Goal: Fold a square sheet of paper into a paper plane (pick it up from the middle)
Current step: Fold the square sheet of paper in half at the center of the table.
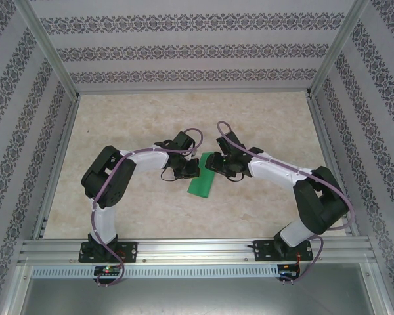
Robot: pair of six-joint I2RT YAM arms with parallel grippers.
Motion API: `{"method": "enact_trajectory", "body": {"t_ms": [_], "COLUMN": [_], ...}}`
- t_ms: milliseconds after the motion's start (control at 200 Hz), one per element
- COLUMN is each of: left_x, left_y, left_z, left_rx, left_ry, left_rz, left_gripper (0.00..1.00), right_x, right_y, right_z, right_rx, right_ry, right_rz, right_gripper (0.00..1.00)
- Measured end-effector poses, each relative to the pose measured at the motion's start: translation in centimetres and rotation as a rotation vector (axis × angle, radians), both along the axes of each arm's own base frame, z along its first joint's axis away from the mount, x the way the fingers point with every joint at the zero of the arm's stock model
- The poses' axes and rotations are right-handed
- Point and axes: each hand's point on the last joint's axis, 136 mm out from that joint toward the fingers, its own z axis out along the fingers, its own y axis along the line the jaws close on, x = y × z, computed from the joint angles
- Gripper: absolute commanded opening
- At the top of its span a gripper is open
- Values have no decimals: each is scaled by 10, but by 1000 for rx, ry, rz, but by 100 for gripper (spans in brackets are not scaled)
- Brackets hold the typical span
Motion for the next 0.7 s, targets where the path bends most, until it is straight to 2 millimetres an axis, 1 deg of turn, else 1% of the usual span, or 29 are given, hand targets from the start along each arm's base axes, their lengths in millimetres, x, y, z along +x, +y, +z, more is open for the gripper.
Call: {"method": "enact_trajectory", "body": {"t_ms": [40,155,290,470,699], "left_x": [0,1,0,0,0], "left_y": [0,-3,-5,-7,-7], "left_z": [0,0,0,0,0], "left_rx": [0,-1,-2,-2,-2], "left_ry": [0,-1,-3,-5,-3], "left_rz": [-1,-5,-10,-16,-17], "left_gripper": [0,0,0,0,0], "right_x": [1,5,7,-1,-9], "right_y": [5,17,27,24,18], "right_z": [2,1,-10,-33,-47], "right_rx": [30,89,123,107,112], "right_ry": [-5,-4,14,62,78], "right_rz": [5,15,31,36,37], "right_gripper": [28,26,24,23,25]}}
